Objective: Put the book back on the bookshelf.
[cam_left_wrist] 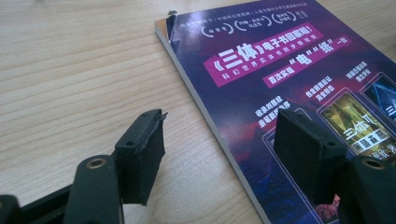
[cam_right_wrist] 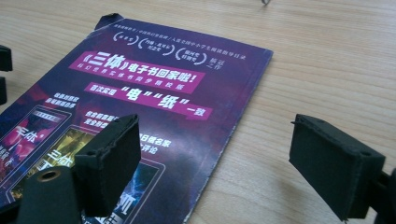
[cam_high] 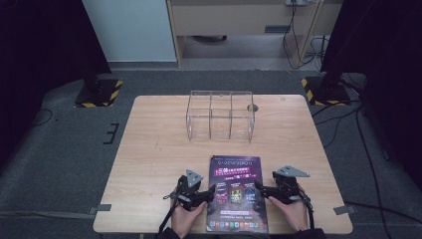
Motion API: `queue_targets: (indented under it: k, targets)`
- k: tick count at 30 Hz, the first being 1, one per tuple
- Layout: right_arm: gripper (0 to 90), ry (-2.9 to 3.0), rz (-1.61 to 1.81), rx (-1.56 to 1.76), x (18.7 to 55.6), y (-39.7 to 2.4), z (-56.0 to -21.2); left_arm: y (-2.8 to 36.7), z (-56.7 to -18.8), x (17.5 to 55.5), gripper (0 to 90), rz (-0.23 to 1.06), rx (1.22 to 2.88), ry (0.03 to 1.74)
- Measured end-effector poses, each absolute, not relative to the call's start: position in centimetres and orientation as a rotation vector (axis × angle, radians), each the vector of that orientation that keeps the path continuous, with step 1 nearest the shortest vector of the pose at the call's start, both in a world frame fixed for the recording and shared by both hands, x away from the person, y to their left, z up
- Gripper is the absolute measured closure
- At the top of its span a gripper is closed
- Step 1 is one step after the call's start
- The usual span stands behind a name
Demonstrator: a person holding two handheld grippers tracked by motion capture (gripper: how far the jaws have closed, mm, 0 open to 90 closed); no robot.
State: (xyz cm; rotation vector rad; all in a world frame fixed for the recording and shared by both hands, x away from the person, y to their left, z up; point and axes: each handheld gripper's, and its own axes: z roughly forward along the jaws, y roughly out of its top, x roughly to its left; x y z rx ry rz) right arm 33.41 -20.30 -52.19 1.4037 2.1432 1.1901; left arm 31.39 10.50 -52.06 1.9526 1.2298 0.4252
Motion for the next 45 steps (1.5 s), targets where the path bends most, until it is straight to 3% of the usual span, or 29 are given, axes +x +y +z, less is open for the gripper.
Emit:
queue_targets:
  k: [16, 45]
  targets:
    - [26.8, 2.213, 1.205, 1.403, 33.4, -19.5, -53.2, 9.0, -52.9, 31.5, 37.7, 0.384, 1.991, 1.233]
    - [29.2, 2.213, 1.215, 1.383, 33.1, -18.6, -53.7, 7.7, -53.3, 31.4, 34.1, 0.399, 1.907, 1.277]
